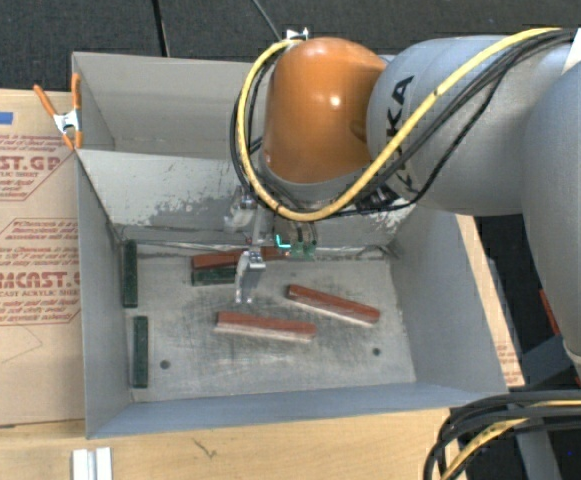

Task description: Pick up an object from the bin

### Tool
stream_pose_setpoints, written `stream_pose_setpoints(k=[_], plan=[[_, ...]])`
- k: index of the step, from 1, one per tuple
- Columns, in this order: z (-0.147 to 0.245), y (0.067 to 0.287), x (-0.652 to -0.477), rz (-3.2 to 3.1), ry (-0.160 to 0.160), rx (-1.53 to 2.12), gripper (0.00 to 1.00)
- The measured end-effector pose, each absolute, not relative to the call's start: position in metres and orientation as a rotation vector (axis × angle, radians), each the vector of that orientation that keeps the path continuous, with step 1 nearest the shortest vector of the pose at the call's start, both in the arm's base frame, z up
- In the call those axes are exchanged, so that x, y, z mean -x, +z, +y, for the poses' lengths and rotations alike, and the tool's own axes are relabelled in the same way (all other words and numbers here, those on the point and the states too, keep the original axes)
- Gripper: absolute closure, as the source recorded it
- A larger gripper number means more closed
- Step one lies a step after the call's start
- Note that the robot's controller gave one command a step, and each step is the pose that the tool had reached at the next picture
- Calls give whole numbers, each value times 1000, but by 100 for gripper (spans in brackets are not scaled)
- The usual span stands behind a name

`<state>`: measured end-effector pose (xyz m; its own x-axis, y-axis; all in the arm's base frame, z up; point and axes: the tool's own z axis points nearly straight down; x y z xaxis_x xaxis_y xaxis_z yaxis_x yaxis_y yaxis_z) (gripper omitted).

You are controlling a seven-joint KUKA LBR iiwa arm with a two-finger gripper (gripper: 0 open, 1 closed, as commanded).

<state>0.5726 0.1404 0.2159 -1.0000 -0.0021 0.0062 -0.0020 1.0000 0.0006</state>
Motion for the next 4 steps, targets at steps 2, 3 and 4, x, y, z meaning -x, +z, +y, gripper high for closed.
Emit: stream_pose_setpoints(k=[2, 3, 4], plan=[[126, 175, -545, -3149, -4, 11, 0], [115, 131, -496, -3140, 0, -98, 0], [102, 79, -514, -3155, -8, -124, 100]])
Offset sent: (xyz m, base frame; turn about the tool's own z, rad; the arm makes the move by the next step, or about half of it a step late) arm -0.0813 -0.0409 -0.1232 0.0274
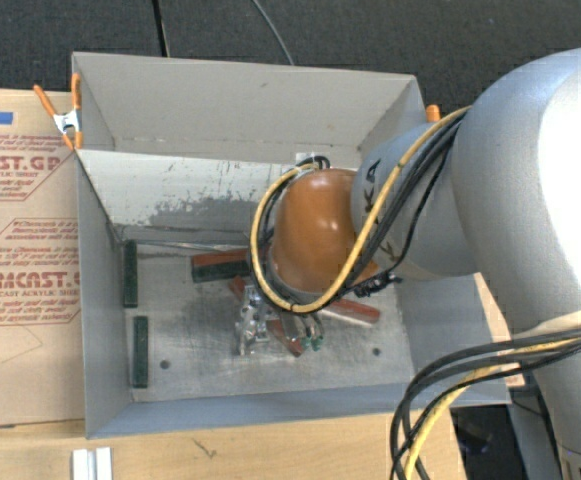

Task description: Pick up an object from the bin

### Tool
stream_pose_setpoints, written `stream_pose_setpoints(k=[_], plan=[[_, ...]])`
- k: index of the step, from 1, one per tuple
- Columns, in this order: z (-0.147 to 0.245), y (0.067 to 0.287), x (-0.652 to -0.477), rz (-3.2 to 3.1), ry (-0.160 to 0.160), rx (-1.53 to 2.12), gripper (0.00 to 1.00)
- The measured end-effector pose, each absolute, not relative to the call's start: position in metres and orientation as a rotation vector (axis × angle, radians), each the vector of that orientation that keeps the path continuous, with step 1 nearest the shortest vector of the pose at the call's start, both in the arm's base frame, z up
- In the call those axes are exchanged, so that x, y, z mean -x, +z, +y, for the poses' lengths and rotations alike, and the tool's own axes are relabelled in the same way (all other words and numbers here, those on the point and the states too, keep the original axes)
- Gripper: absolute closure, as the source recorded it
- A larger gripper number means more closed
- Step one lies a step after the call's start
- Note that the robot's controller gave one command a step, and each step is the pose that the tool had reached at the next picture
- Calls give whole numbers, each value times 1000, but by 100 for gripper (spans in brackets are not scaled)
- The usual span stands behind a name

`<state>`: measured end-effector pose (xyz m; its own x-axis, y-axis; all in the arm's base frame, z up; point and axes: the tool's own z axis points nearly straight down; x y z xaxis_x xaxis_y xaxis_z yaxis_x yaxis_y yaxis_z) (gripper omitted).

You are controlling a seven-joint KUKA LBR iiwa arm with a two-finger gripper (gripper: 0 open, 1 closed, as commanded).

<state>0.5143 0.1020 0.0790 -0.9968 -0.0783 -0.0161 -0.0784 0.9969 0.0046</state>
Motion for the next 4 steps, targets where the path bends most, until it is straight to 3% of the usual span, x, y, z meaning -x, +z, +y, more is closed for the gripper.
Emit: stream_pose_setpoints(k=[1, 2, 3, 4], plan=[[101, 76, -509, 3140, 4, 126, 0], [101, 76, -510, 3139, 5, 126, 0], [70, 118, -500, 3144, 2, 192, 0], [47, 78, -504, 3083, 2, 597, 100]])
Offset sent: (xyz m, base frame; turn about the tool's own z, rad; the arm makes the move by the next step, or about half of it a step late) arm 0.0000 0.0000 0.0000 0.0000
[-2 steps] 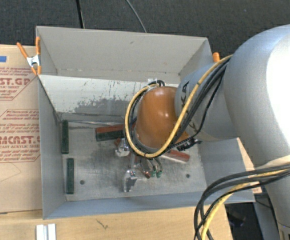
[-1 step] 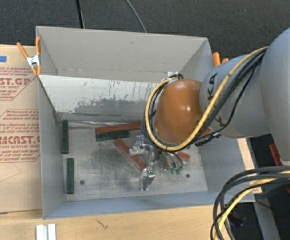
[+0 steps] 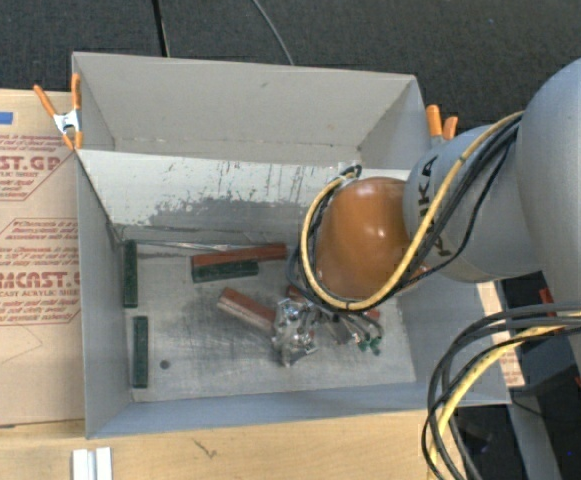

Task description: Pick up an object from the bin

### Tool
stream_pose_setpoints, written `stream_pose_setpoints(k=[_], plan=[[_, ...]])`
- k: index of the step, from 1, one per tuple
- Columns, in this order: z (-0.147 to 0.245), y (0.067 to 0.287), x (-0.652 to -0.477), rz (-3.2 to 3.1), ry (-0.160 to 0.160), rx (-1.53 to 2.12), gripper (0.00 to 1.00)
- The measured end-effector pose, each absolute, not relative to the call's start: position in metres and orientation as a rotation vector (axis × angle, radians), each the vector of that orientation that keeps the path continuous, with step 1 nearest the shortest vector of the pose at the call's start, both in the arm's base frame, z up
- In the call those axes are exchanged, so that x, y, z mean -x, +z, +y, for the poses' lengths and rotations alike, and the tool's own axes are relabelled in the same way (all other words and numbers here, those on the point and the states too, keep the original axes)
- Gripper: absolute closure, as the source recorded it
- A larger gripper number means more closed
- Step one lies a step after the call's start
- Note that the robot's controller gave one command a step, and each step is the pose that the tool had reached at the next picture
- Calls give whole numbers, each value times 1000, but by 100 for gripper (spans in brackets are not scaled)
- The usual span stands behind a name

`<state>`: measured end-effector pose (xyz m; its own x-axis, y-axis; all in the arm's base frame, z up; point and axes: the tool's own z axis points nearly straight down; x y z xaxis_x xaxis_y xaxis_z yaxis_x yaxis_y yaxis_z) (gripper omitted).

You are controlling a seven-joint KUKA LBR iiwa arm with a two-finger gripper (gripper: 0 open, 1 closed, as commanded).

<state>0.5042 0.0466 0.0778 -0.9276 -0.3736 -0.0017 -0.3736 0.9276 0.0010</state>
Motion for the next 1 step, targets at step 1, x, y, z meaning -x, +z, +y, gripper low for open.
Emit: stream_pose_setpoints(k=[1], plan=[[45, 76, -502, 3088, 0, 598, 0]])
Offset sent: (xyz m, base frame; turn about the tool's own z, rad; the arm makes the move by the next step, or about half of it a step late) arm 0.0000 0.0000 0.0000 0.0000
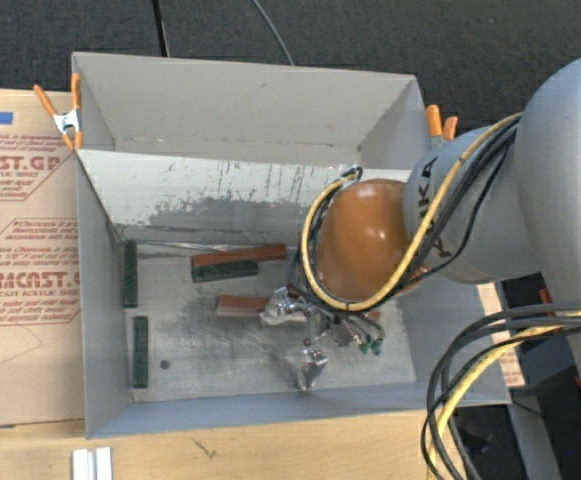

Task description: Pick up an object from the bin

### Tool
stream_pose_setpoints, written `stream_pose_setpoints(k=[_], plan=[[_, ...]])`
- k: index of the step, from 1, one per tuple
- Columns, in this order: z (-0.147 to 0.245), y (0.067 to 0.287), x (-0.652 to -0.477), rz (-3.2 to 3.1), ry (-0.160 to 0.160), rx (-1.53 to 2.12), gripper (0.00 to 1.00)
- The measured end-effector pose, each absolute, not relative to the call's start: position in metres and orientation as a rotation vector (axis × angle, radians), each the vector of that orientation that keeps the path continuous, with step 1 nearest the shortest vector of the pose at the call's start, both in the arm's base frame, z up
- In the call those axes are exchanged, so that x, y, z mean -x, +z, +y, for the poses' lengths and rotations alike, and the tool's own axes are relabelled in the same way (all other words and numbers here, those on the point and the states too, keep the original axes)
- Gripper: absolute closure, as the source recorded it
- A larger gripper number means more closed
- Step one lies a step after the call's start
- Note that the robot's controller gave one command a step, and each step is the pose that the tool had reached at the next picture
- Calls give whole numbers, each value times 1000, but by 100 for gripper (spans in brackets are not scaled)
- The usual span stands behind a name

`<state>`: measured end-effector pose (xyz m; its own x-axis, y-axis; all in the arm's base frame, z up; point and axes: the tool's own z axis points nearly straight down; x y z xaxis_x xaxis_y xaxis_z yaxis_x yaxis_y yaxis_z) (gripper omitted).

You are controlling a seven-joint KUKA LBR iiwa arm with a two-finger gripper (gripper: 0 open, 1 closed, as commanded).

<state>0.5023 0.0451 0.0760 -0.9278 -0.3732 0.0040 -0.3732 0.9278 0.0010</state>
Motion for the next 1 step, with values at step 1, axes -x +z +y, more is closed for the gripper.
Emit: stream_pose_setpoints(k=[1], plan=[[45, 76, -503, -3082, -1, -596, 0]])
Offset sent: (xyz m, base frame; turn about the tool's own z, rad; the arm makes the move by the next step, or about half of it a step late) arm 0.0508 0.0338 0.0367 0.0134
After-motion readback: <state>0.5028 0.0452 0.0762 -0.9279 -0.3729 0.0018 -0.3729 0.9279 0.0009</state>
